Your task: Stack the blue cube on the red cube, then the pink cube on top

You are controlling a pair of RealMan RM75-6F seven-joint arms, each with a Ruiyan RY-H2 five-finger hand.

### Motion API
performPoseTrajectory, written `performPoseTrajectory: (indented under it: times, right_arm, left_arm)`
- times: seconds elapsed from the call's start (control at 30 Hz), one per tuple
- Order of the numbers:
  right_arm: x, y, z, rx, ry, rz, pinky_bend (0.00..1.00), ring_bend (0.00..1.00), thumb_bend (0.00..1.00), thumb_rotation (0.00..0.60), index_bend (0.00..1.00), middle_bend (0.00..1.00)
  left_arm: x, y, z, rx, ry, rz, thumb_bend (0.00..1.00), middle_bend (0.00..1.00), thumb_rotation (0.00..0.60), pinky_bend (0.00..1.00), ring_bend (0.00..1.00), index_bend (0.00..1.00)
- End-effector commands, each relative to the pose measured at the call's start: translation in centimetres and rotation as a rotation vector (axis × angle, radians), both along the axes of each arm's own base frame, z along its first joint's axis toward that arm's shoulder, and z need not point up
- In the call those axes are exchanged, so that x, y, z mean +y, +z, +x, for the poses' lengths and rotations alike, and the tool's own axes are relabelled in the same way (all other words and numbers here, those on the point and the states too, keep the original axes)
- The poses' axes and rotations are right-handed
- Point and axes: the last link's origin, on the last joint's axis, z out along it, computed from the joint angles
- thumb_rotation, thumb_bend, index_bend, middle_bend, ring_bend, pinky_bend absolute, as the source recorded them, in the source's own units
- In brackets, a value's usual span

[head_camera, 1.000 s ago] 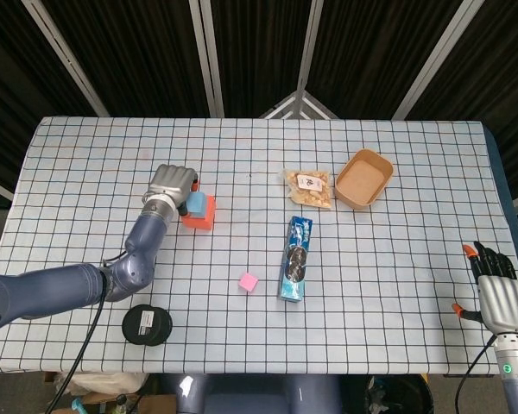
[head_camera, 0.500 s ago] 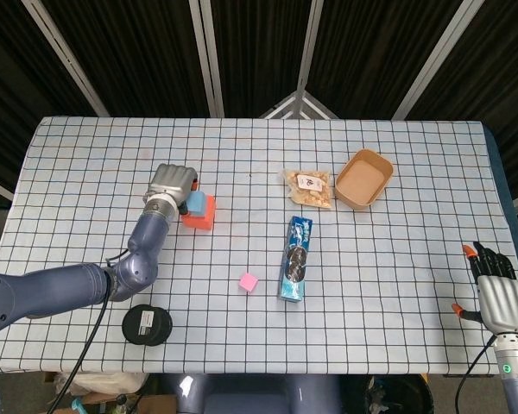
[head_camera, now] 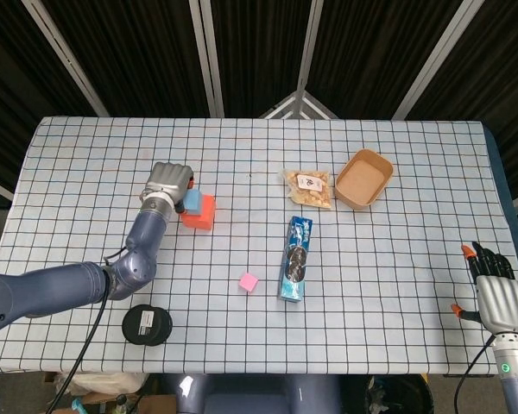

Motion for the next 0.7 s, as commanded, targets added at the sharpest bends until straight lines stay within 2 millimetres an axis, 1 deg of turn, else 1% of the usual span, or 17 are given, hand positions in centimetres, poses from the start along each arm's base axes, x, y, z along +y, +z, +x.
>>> performPoseTrajectory:
  times: [0.03, 0.7]
  right_arm:
    - [0.0, 0.0, 0.0, 0.0, 0.0, 0.0, 0.09, 0.06, 0.09, 0.6, 0.03, 0.01]
    - [0.12, 0.16, 0.09, -0.005, 0.002, -0.002, 0.09, 0.06, 0.09, 0.6, 0.03, 0.01]
  left_arm:
    - [-0.03, -0.14, 0.06, -0.002, -0.002, -0.003, 0.47, 0.82, 0.6, 0.69, 0.65, 0.55]
    - [-0.17, -0.49, 0.13, 0.009, 0.0, -0.003, 0.47, 0.82, 0.6, 0.69, 0.65, 0.55]
